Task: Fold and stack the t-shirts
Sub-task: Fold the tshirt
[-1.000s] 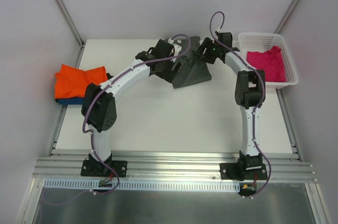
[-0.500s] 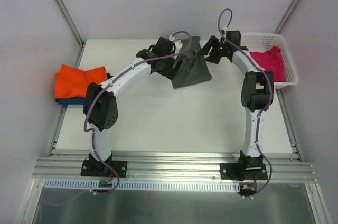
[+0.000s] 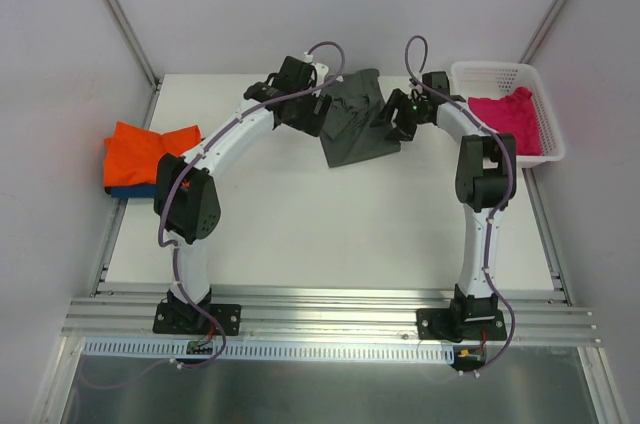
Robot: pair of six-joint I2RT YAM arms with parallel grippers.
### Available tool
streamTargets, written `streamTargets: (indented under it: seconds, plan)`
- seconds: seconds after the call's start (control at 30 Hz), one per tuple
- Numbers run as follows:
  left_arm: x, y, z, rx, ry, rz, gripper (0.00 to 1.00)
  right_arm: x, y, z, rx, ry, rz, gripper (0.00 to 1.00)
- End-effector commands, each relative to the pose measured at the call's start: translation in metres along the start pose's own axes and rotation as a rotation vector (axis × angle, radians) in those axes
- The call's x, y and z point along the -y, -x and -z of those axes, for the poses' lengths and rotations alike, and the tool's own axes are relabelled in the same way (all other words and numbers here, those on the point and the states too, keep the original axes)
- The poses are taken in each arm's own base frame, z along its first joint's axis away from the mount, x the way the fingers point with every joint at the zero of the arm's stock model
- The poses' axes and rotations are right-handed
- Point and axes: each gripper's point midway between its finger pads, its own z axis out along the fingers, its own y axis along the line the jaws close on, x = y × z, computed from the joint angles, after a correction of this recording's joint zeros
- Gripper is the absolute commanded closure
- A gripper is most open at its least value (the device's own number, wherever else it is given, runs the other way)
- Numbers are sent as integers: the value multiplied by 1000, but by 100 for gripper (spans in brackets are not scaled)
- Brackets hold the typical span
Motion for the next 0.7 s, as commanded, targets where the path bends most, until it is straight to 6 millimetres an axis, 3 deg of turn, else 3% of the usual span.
streamTargets:
  seconds: [0.0,0.17,0.37,0.43,0.57,0.67]
  plan:
    - [-7,14,9,40,8,29,19,16,-14,4,-71,-50,21,30]
    - [-14,18,11,52,12,45,19,32,-68,12,-263,-105,-4,30]
    - [-8,21,9,53,-49,56,20,41,-115,35,-403,-163,-14,28]
    - [13,22,8,44,-160,96,19,48,-135,43,-445,-182,-45,28]
    - [68,-4,-4,-88,-452,219,20,46,-155,57,-465,-188,-51,28]
    - [104,-26,-8,-212,-648,331,20,39,-158,66,-449,-176,-47,27]
